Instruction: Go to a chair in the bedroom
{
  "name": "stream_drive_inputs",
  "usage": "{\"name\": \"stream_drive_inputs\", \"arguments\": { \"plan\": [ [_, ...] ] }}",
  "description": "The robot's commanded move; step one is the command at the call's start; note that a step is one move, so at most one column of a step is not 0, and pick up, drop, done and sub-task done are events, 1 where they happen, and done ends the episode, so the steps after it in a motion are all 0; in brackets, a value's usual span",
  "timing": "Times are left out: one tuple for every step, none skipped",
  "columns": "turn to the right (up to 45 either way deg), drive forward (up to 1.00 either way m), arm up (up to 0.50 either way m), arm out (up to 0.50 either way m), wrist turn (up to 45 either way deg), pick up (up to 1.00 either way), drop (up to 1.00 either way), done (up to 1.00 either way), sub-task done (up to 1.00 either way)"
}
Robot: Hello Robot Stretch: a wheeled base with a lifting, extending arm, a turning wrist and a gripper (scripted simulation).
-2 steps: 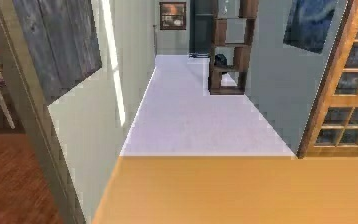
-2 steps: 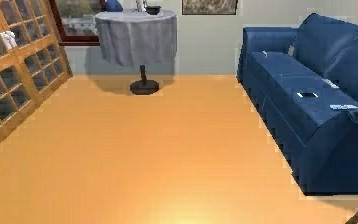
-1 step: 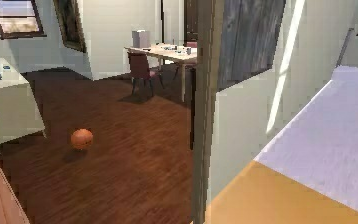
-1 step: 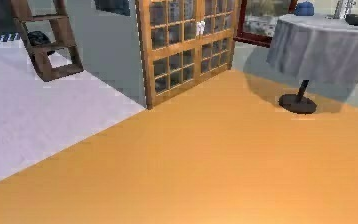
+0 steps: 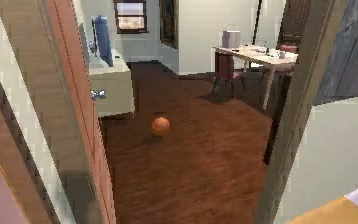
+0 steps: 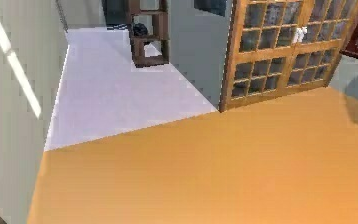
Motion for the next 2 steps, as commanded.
{"name": "stream_drive_inputs", "arguments": {
  "plan": [
    [0.0, 1.0, 0.0, 0.0, 0.0, 0.0, 0.0, 0.0, 0.0],
    [-6.0, 0.0, 0.0, 0.0, 0.0, 0.0, 0.0, 0.0, 0.0]
  ]
}}
